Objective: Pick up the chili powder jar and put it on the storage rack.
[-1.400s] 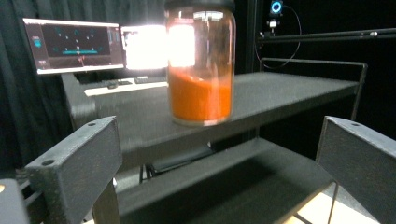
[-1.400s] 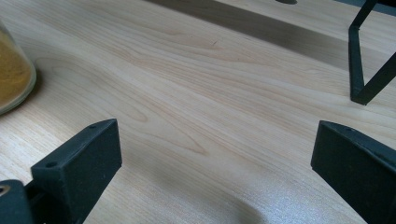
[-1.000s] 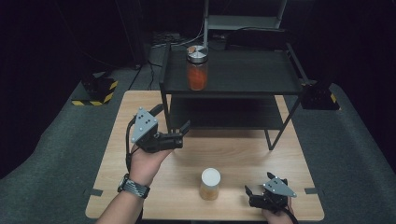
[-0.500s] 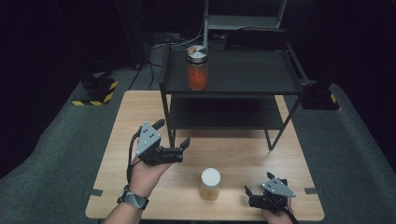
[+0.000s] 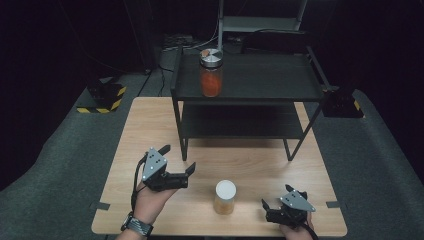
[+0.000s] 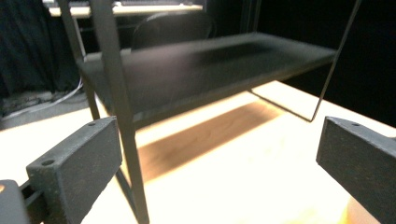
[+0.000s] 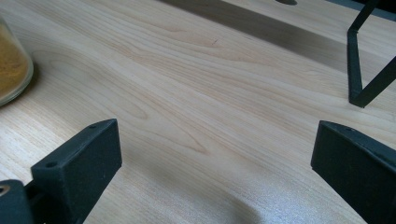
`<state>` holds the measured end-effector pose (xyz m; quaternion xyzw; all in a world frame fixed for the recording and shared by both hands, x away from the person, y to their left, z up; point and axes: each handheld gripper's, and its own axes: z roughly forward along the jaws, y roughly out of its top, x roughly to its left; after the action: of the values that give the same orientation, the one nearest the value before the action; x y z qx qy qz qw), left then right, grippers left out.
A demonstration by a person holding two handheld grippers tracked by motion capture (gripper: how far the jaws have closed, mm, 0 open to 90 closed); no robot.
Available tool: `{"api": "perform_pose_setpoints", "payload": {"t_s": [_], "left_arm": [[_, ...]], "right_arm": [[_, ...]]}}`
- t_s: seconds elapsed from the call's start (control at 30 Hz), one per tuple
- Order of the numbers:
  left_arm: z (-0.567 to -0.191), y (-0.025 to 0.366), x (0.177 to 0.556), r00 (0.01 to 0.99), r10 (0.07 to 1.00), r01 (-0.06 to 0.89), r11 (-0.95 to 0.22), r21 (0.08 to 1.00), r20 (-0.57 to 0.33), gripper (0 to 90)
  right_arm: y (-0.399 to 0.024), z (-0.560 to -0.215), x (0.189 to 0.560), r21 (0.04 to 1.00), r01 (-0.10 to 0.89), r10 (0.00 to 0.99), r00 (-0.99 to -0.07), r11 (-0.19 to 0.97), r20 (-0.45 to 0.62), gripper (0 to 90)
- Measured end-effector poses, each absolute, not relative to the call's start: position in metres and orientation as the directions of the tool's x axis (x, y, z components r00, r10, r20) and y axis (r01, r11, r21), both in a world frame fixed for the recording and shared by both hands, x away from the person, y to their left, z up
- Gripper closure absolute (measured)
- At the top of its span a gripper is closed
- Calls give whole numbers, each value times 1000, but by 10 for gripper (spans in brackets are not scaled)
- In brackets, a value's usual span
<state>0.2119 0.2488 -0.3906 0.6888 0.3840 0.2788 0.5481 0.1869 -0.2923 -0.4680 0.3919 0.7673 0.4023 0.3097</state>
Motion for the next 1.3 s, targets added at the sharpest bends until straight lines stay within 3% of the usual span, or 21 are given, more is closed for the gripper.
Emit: {"api": "perform_pose_setpoints", "payload": {"t_s": [0.7,1.1,1.3], "left_arm": [[-471,278,192,510,858,338,-148,929,-49,4],[-481,285,197,512,857,377,-163,912,-59,5],[-481,279,196,512,859,373,-205,905,-16,6]], "right_arm": [[-289,-468,185,860,354,860,-482,368,-170,11],[-285,-469,183,858,358,868,-463,368,-179,11],[-285,-469,181,860,358,871,-459,365,-178,10]]}}
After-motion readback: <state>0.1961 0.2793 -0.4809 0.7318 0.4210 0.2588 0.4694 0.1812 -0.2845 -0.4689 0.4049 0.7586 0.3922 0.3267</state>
